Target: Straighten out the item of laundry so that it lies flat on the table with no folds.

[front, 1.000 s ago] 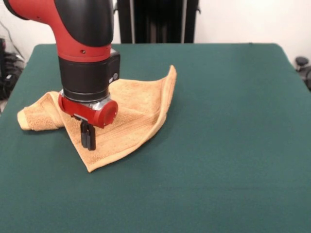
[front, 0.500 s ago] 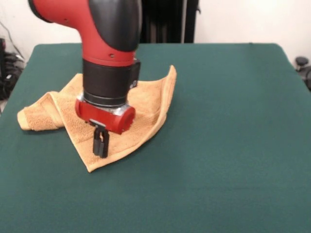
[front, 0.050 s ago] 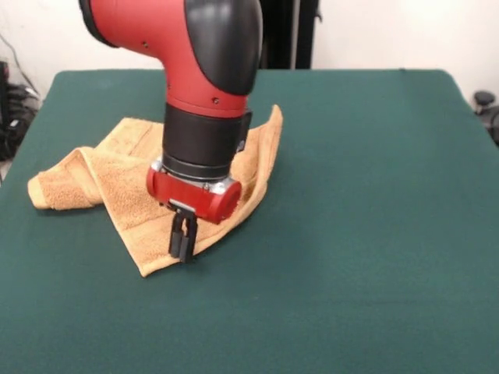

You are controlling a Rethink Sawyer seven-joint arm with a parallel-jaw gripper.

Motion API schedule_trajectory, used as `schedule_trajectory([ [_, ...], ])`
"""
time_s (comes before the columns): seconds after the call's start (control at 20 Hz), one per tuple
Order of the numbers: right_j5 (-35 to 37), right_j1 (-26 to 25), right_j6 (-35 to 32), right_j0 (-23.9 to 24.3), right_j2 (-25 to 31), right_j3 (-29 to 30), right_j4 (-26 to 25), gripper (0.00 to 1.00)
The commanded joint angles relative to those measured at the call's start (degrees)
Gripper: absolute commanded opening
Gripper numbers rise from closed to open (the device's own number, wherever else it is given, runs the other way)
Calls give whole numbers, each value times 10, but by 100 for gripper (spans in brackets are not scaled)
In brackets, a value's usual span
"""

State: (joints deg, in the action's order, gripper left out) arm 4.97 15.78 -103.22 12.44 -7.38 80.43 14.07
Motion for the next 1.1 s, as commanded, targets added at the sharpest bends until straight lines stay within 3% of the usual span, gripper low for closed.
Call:
schedule_trajectory([
  [0.05,41,-12,-135,74,121,114,39,0],
  [0.3,102,18,-84,151,183,163,24,0],
  [0.65,143,44,-75,141,137,158,1,0],
  [1.1,158,49,-41,163,135,152,-28,0],
])
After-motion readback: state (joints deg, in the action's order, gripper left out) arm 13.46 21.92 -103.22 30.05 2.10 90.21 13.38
